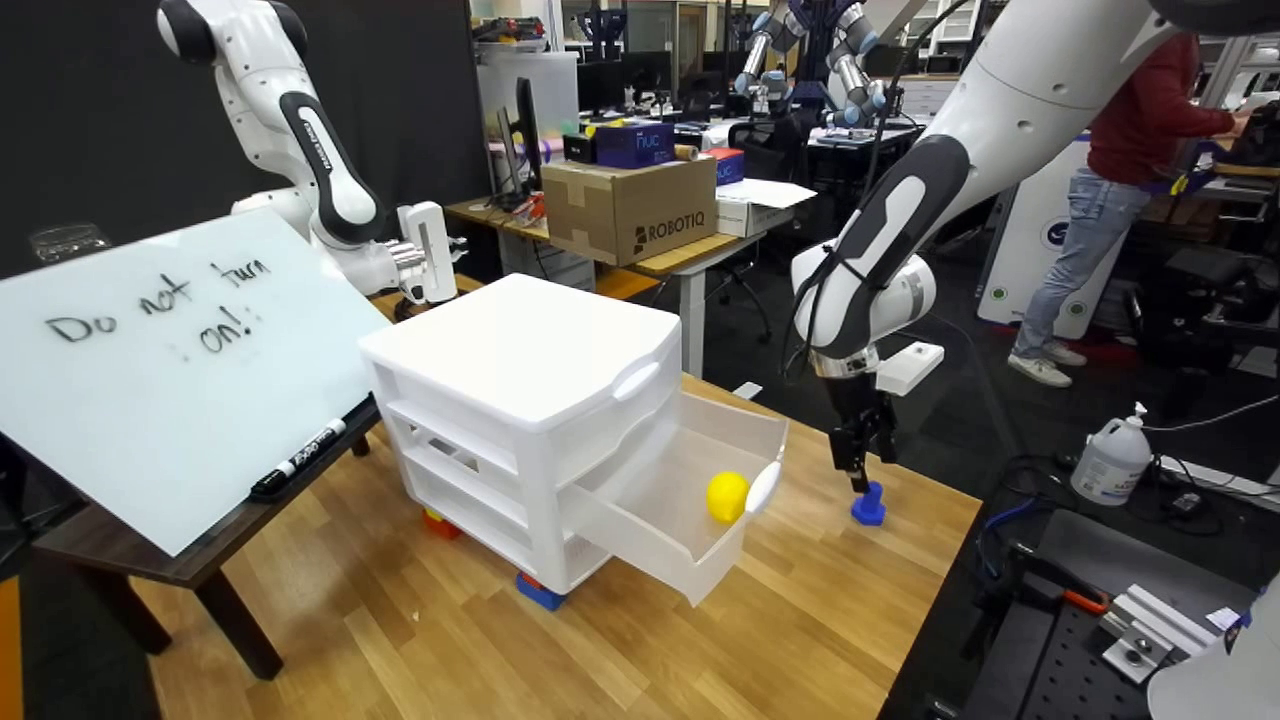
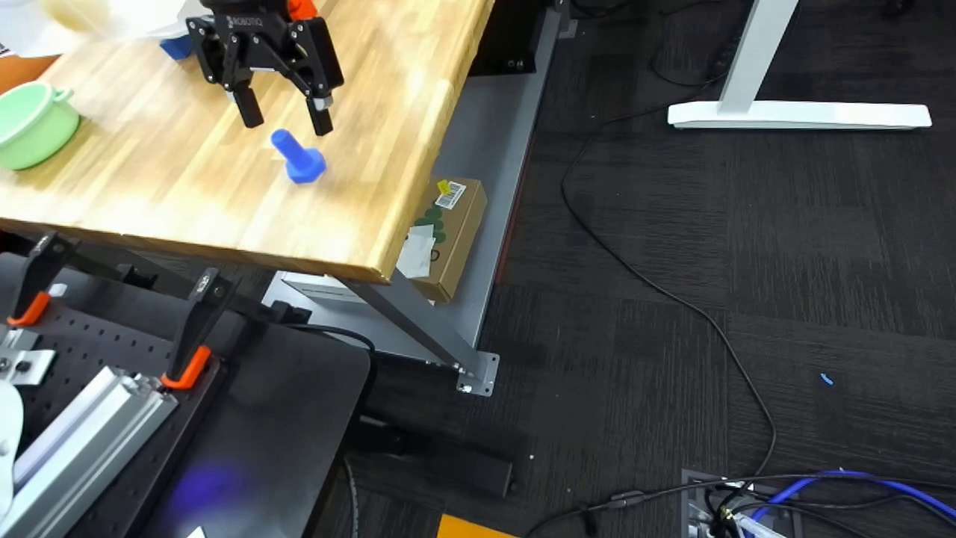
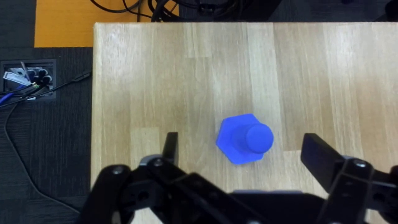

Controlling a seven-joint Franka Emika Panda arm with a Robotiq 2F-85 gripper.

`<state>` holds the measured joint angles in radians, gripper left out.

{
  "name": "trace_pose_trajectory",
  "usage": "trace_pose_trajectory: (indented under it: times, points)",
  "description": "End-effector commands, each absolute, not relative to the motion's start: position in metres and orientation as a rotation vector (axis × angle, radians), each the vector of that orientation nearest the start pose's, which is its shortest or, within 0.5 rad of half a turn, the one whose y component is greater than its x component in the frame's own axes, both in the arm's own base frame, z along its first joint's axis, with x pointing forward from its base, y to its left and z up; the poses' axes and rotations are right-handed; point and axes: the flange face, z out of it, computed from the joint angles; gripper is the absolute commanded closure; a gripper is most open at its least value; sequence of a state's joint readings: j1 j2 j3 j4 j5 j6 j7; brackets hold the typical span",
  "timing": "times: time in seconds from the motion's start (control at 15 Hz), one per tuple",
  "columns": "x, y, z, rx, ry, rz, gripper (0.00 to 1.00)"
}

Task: Move the blue screw to the left

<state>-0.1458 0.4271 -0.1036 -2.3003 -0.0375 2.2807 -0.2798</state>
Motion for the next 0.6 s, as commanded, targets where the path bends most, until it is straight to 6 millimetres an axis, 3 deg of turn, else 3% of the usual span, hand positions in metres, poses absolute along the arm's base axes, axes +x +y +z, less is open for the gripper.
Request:
trace_pose_trajectory:
  times: [0.0,0.53]
  points:
    - [0.4563,-0.1188,0.126,-3.009,-0.132,0.7,0.0]
    - [0.4622,-0.1218,0.1172,-3.003,-0.106,0.743,0.0]
